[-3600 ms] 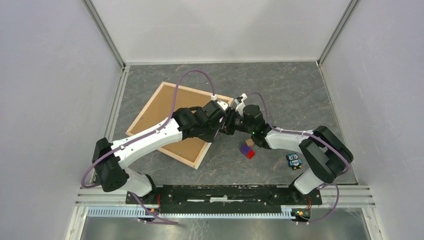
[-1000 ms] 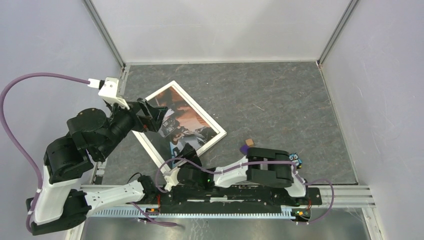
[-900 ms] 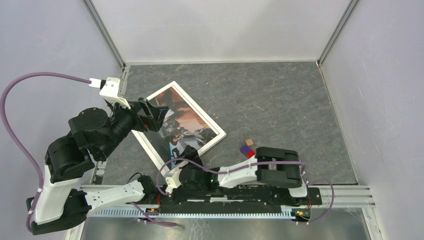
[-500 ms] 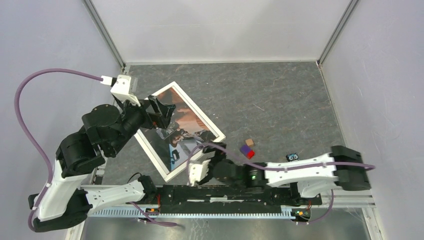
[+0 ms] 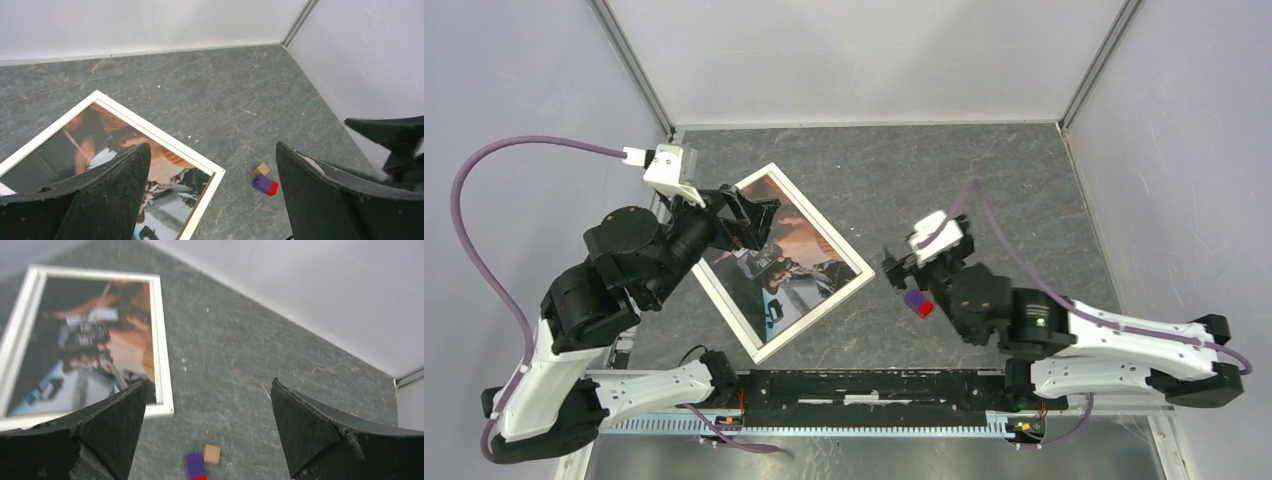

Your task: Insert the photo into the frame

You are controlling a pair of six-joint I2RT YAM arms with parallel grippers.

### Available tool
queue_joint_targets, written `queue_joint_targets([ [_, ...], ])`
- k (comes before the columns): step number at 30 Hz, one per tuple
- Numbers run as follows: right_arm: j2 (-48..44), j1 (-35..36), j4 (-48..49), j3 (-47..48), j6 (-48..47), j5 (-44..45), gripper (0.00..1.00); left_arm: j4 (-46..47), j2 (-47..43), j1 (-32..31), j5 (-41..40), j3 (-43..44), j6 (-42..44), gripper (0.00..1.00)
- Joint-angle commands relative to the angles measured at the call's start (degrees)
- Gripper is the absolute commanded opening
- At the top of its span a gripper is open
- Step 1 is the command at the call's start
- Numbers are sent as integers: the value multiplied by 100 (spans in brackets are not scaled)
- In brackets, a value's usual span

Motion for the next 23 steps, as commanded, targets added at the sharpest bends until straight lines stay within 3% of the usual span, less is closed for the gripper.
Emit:
queue_joint_targets([
  [1,-439,10,-422,855,509,684,98,568,-125,-24,9,95,224,100],
  [9,-946,10,-138,1414,-132,870,98,754,-239,-24,-8,424,341,100],
  [19,-1336,8,339,1315,-617,731,98,754,-283,-17,-77,927,470,100],
  [23,-1203,10,-29,1477,-522,771,98,741,-345,-24,-114,855,436,100],
])
